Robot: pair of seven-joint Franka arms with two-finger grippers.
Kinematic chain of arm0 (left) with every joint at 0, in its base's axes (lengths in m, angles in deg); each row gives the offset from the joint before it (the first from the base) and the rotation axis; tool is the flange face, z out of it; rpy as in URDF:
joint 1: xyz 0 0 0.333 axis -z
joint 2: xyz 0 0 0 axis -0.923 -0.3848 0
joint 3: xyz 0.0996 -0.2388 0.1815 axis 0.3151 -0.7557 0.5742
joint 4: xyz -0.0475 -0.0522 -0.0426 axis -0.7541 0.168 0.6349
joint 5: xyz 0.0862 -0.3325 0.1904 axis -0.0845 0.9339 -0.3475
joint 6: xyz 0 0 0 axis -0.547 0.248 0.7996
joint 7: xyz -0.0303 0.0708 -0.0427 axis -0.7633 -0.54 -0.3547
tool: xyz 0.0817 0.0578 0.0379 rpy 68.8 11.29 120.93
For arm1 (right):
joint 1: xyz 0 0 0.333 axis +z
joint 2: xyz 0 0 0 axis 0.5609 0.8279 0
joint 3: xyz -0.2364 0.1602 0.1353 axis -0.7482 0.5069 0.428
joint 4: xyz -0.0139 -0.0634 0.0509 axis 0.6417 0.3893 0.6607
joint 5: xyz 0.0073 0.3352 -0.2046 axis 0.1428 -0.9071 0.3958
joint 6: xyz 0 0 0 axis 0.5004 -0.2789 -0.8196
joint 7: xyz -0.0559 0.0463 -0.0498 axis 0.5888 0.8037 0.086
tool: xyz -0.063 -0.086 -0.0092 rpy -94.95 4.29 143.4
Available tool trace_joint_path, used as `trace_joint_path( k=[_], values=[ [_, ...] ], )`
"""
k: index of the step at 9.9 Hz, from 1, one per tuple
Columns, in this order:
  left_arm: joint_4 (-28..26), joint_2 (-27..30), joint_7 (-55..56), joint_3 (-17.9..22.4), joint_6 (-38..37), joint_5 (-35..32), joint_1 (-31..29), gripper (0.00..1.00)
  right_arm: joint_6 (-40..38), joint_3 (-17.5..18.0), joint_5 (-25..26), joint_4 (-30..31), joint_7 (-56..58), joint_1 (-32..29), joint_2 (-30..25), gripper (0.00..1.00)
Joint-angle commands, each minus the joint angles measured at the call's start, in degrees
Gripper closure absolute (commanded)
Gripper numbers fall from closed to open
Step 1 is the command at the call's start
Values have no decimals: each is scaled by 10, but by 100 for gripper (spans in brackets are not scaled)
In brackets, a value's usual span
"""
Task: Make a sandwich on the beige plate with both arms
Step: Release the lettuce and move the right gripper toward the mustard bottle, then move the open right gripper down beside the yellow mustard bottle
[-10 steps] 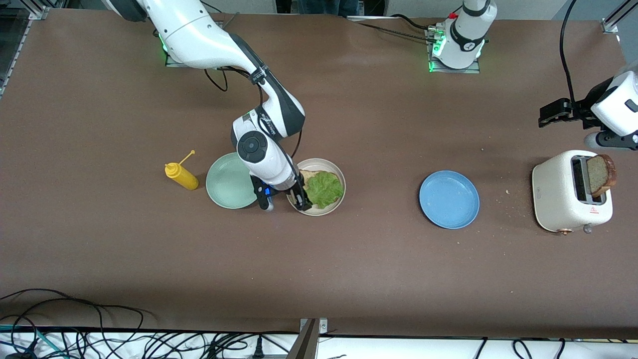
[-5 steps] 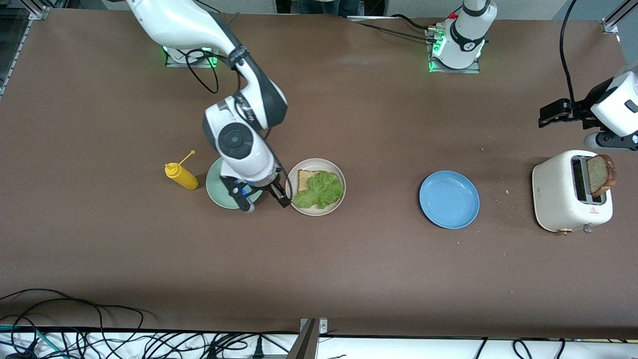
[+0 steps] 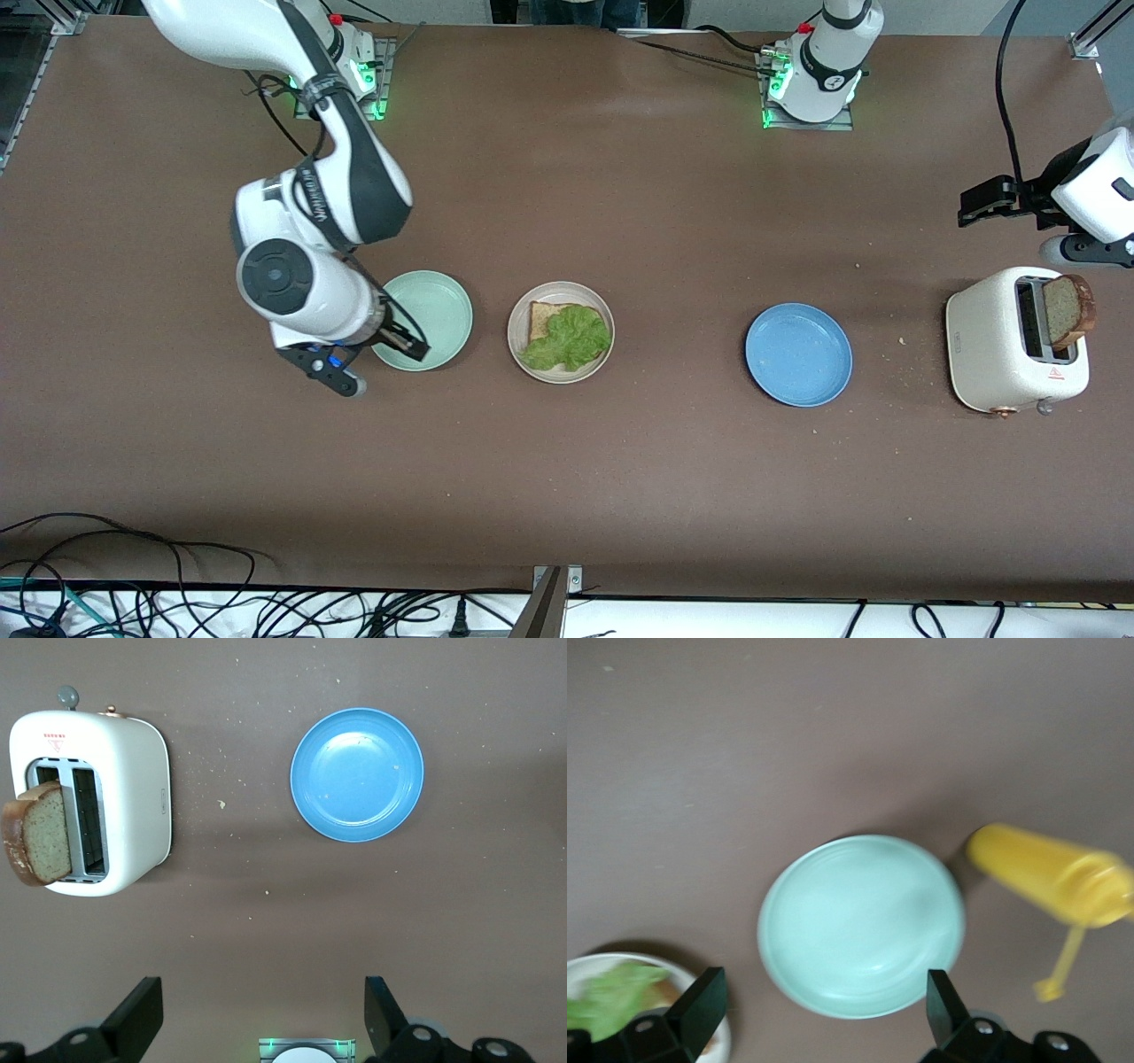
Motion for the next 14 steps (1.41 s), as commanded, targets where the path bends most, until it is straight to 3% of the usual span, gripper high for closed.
trace_joint_path(
  k=[1,5,8,12,14],
  values=[
    [14,2,1,-3,1,0,-5,0,-31,-52,3,40,140,1,-52,0],
    [18,2,1,-3,1,0,-5,0,-77,-167,-5,101,438,0,-137,0],
    [18,1,3,-3,1,-1,-5,0,-86,-235,-59,117,604,-3,-142,0],
    [18,-2,6,-3,2,-1,-4,0,-41,-314,-201,216,877,-17,-141,0],
    [18,-3,8,-3,2,-1,-4,0,-8,-314,-237,260,927,-33,-134,0]
  ],
)
